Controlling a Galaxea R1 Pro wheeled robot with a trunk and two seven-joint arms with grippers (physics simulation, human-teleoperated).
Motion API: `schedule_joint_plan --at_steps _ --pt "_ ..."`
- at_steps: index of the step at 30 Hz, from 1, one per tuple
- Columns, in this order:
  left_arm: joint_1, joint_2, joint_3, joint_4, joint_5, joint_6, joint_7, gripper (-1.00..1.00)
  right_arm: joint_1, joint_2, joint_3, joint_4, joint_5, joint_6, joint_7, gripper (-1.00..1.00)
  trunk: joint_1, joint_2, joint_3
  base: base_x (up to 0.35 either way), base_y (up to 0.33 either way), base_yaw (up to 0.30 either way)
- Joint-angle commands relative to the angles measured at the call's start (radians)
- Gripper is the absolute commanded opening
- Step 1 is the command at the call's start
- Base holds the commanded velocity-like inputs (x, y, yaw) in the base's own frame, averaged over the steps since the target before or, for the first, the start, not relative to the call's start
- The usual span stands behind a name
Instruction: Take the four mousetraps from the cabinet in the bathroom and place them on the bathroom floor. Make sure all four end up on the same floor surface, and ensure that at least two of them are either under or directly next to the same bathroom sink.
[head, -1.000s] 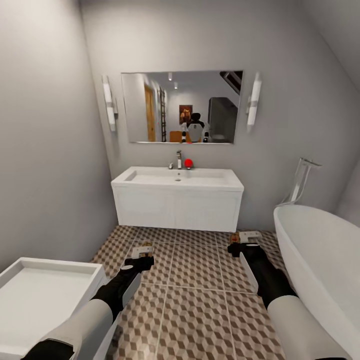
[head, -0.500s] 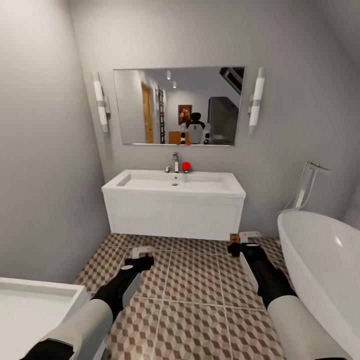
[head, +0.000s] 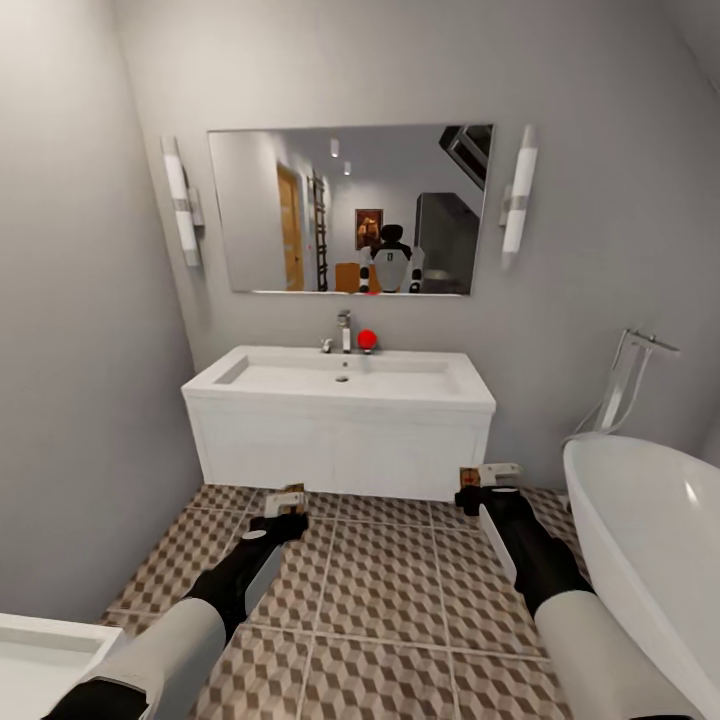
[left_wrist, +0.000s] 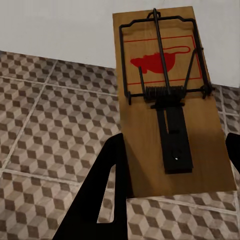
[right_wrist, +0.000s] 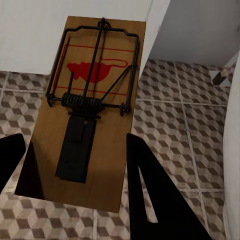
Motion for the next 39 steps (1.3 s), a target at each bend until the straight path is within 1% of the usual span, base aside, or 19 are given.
schedule_joint_plan --at_steps 1,17,39 --pt "0.000 0.001 -0.008 -0.002 0.009 0.005 0.008 -1.00 -0.001 0.000 0.002 -0.001 0.000 0.006 -0.001 -1.00 0.000 -0.001 -0.001 0.166 -0.044 0.000" --pt "0.000 -0.008 -0.010 -0.008 0.009 0.009 0.006 -1.00 -0.001 0.005 0.002 0.030 0.001 -0.003 -0.002 -1.00 0.000 -0.001 -0.001 0.015 -0.004 0.000" --pt "0.000 -0.010 -0.006 -0.011 0.009 0.010 0.002 -1.00 -0.001 0.004 0.002 0.031 0.002 -0.004 -0.003 -1.00 0.000 -0.001 -0.001 0.000 0.000 0.000"
